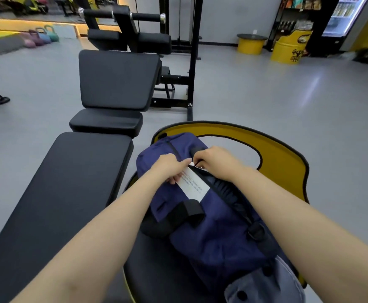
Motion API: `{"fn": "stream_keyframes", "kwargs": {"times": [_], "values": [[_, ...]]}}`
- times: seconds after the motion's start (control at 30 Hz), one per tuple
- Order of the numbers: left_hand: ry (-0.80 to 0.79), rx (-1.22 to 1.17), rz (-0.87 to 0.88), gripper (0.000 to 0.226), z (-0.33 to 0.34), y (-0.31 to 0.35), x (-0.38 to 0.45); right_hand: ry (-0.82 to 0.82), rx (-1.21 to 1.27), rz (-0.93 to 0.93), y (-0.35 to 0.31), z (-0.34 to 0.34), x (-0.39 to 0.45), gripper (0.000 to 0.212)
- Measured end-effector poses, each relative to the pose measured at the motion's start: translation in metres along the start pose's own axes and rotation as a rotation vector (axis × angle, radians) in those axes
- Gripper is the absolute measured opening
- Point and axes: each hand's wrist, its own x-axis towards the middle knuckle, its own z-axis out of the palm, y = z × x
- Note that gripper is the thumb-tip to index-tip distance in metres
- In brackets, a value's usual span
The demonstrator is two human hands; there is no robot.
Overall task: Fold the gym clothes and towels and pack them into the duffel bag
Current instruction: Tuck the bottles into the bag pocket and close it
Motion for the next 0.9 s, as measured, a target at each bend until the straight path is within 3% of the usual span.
{"fn": "stream_keyframes", "kwargs": {"times": [0.13,0.27,0.53,0.77,0.9], "values": [[-0.158,-0.208,-0.129,0.040,0.003,0.007,-0.006,0.031,-0.056,0.004,-0.004,0.006,-0.008,0.025],[-0.066,-0.286,-0.134,0.024,0.007,0.011,-0.006,0.036,-0.053,0.015,-0.009,0.005,-0.015,0.025],[0.116,-0.288,-0.069,0.030,0.016,0.006,-0.003,-0.011,-0.013,0.025,-0.004,-0.015,-0.057,0.023],[0.110,-0.345,-0.104,0.037,0.010,0.005,-0.006,-0.015,-0.009,0.032,0.011,-0.023,-0.120,0.018],[0.065,-0.252,-0.084,0.047,0.010,0.018,-0.037,0.003,-0.051,0.040,0.011,-0.019,-0.134,0.018]]}}
